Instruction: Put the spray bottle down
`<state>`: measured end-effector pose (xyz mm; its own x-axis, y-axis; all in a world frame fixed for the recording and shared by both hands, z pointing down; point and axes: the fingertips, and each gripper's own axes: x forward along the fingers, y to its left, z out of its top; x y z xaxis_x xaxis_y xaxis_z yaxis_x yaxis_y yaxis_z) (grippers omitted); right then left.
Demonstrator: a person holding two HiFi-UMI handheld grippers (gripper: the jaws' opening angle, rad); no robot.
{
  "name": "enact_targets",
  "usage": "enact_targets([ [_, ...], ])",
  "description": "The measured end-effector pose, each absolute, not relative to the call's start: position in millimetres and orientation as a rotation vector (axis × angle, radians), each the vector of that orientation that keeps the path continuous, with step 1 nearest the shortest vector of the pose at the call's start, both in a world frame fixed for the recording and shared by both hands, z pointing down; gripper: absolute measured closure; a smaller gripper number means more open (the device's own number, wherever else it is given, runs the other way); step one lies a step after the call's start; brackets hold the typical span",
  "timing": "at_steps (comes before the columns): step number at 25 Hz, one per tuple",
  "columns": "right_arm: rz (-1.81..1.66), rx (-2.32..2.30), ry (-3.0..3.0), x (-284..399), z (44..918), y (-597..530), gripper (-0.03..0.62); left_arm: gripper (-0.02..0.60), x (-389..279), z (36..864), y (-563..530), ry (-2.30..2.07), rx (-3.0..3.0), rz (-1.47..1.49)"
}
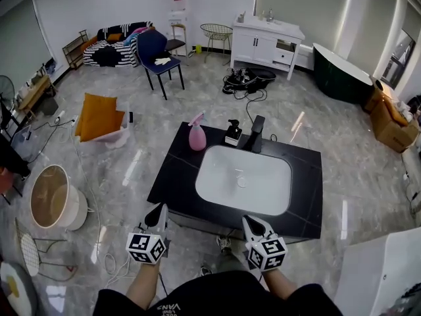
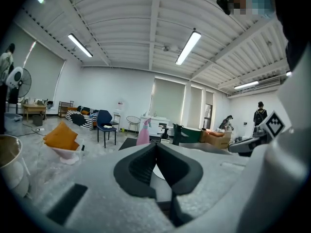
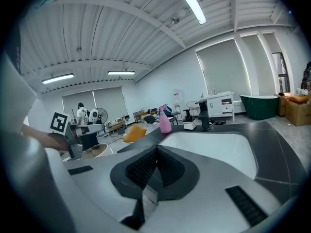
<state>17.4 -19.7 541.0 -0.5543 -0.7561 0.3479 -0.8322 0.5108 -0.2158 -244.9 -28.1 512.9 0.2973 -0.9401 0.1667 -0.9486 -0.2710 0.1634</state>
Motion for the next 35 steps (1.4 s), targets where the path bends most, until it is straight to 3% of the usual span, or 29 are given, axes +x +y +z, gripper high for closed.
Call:
enact_targets([
  [16, 0.510, 1.196, -2.526, -17.1, 563.1, 50.2, 0.595, 0.571, -258.6, 540.6, 102.0, -1.793, 2.172, 0.038],
  [35, 0.428, 1.138, -2.521, -19.5, 565.0, 58.3, 0.595, 0.571, -255.0, 533.2, 126.1, -1.883, 2.182, 0.053],
])
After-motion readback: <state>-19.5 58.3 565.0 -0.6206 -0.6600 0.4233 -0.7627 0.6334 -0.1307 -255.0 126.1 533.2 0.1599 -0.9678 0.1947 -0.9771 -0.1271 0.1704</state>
